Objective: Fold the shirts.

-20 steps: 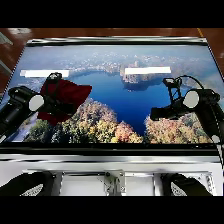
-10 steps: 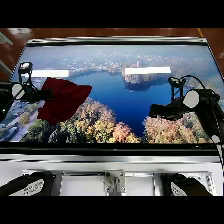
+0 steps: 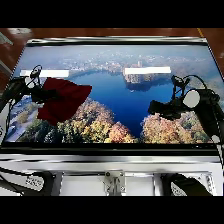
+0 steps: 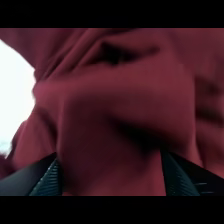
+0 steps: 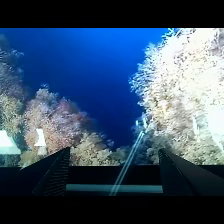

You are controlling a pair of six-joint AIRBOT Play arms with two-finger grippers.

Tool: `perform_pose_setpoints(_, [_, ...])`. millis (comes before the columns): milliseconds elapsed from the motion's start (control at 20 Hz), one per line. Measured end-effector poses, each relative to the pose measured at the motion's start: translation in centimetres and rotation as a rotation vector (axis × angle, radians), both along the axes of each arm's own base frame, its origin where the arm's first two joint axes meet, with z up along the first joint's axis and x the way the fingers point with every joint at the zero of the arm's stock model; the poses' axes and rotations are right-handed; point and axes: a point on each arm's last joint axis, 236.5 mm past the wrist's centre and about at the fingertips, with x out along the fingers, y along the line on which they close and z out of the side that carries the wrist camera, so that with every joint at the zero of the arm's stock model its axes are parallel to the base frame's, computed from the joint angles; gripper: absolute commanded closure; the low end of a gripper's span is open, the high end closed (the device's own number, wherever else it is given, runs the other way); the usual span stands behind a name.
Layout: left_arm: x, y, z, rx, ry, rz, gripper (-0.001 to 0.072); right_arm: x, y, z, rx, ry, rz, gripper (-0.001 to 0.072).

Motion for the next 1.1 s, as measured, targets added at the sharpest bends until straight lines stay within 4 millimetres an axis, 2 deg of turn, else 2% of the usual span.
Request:
perform_pose_setpoints(50, [0.3,-0.3,-0.5,-0.018,0.008,0.006,0.0268,0.1,0.0,0.0,0.003,-0.002,-0.002,0.0036])
perform_pose_setpoints(100, [0.6,-0.5,-0.9,-0.033,0.015,0.008,0.0550,0.1,0.1,0.0,0.005,-0.002,-0.006,0.0036])
perform_pose_setpoints(150, [0.6,-0.8,-1.3,-0.048,0.029,0.011,0.0672,0.1,0.1,0.0,0.005,-0.002,-0.006,0.0037])
perform_pose_setpoints(350, [-0.8,-2.0,-1.4,-0.098,0.104,-0.014,0.0673,0.1,0.0,0.0,0.002,-0.004,-0.006,0.0036])
perform_pose_setpoints(450, [-1.6,-4.1,0.5,-0.173,0.115,-0.068,0.0673,0.2,-0.3,0.0,-0.013,-0.007,-0.004,0.0036])
perform_pose_setpoints(500, [-1.7,-6.0,2.2,-0.232,0.091,-0.109,0.0672,0.2,-0.5,-0.1,-0.024,-0.010,0.000,0.0036])
perform_pose_setpoints(550, [-1.7,-8.0,4.4,-0.293,0.053,-0.152,0.0672,0.4,-0.8,-0.1,-0.037,-0.019,0.007,0.0036])
perform_pose_setpoints(700, [-2.3,-15.7,13.2,-0.490,-0.115,-0.294,0.0672,0.7,-1.4,0.2,-0.085,-0.050,0.064,0.0036])
perform_pose_setpoints(850, [-5.9,-23.7,21.9,-0.614,-0.264,-0.465,0.0672,0.4,-2.6,1.4,-0.167,-0.078,0.166,0.0036])
perform_pose_setpoints(950, [-9.0,-28.6,25.6,-0.668,-0.323,-0.552,0.0672,-0.3,-4.1,2.7,-0.248,-0.094,0.237,0.0036])
perform_pose_setpoints(1000, [-10.6,-31.0,26.7,-0.688,-0.334,-0.586,0.0672,-0.8,-5.0,3.4,-0.295,-0.095,0.271,0.0036])
perform_pose_setpoints(1100, [-13.9,-35.6,27.1,-0.694,-0.323,-0.643,0.0672,-2.2,-7.0,5.0,-0.387,-0.098,0.322,0.0036])
